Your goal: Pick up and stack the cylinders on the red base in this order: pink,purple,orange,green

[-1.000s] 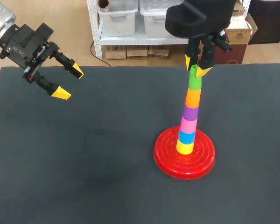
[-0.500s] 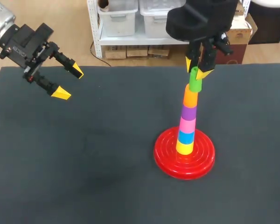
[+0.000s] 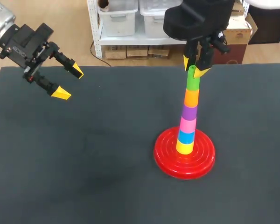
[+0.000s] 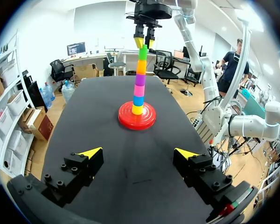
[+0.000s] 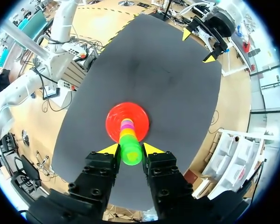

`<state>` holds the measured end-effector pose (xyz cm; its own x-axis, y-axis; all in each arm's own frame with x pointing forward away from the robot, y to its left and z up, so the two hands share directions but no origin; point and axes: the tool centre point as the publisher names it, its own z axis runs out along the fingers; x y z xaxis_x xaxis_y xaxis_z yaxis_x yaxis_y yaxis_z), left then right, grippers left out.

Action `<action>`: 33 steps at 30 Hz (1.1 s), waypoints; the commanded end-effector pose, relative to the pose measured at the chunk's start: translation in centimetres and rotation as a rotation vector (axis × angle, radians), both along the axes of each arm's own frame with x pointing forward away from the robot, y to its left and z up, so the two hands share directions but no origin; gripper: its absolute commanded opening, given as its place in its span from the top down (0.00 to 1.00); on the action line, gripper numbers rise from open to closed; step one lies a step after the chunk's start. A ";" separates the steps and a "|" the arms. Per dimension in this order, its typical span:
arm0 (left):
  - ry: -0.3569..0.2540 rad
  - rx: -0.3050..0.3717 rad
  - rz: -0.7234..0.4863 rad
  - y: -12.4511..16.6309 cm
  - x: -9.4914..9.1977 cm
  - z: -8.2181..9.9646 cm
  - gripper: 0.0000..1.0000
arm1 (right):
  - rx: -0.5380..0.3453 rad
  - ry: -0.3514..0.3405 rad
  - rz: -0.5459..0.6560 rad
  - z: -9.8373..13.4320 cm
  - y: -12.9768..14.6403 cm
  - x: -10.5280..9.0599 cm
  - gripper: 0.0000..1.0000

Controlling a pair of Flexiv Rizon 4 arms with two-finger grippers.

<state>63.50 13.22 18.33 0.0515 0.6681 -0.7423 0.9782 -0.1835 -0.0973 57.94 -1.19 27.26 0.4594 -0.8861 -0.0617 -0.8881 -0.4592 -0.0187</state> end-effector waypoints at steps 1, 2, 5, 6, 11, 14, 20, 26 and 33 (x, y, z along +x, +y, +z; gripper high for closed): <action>0.002 0.001 -0.004 0.1 0.2 0.0 0.00 | 0.000 0.009 0.003 -0.2 0.1 0.1 1.00; 0.002 0.001 -0.004 0.1 0.2 0.0 0.00 | 0.000 0.010 0.002 -0.3 0.1 0.1 1.00; 0.002 0.001 -0.004 0.1 0.2 0.0 0.00 | -0.007 0.013 -0.002 -0.4 -0.2 0.0 1.00; 0.002 0.001 -0.004 0.1 0.2 0.0 0.00 | -0.009 0.014 -0.003 -0.6 -0.2 0.0 1.00; 0.002 0.001 -0.004 0.1 0.2 0.0 0.00 | -0.011 0.026 -0.017 -1.6 -0.3 -0.1 1.00; 0.002 0.001 -0.004 0.1 0.2 0.0 0.00 | 0.007 0.036 -0.036 -2.4 -0.2 -0.2 1.00; 0.002 0.001 -0.004 0.1 0.2 0.0 0.00 | 0.033 0.033 -0.051 -3.1 0.2 -0.4 1.00; 0.002 0.001 -0.004 0.1 0.2 0.0 0.00 | 0.062 -0.003 -0.056 -1.8 0.5 -0.2 0.44; 0.002 0.001 -0.004 0.1 0.2 0.0 0.00 | 0.156 -0.064 -0.074 1.7 0.1 -0.2 0.00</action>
